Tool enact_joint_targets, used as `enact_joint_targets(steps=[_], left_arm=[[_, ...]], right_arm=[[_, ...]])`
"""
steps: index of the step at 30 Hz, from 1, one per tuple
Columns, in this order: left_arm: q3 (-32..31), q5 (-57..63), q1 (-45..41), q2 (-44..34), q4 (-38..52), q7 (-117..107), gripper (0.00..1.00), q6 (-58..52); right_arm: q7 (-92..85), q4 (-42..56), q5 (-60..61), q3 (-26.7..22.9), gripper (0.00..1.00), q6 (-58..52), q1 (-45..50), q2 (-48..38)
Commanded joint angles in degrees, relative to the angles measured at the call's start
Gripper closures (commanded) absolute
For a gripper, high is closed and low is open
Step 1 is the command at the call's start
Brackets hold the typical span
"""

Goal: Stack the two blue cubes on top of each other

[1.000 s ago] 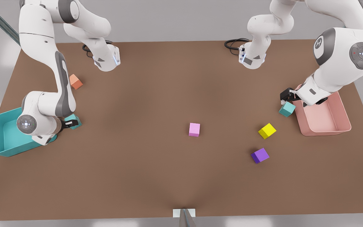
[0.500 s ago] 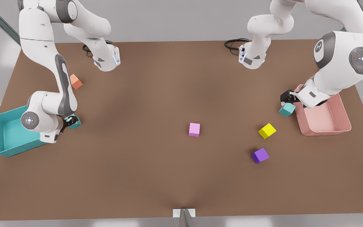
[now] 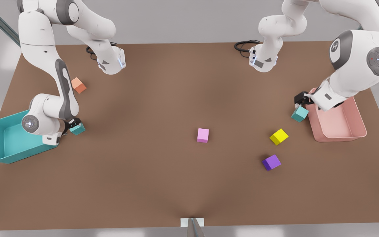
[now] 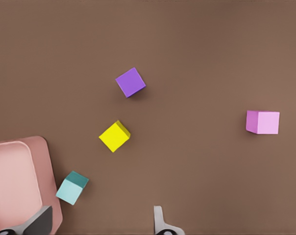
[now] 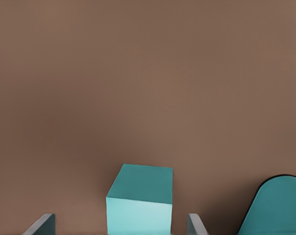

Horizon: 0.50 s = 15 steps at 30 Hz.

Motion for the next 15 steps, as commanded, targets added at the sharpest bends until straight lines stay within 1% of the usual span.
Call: enact_joint_targets(steps=[1,5,7,15], left_arm=[[-0.1,0.1,-0.2,-0.2,0.0,0.0,0.00,-1.6],[-0.1,-0.1,-0.2,0.3,-0.1,0.1,0.00,-3.0],[0.1,0.0,-0.1,-0.4,0.0,0.1,0.00,-5.4],[0.1,-0.1,1.0,0.3,0.0,0.0,0.00,-6.0]], right_arm=[[6.7,-0.5,0.0,-0.1,0.00,2.5,0.1,0.0],[7.5,-2.9,-0.1,-0.5,0.00,6.0,0.1,-0.2],[7.6,-2.8,-0.6,-1.3,0.00,7.0,0.2,-0.1],[8.3,-3.7,-0.6,-2.1,0.00,8.0,0.2,1.2]])
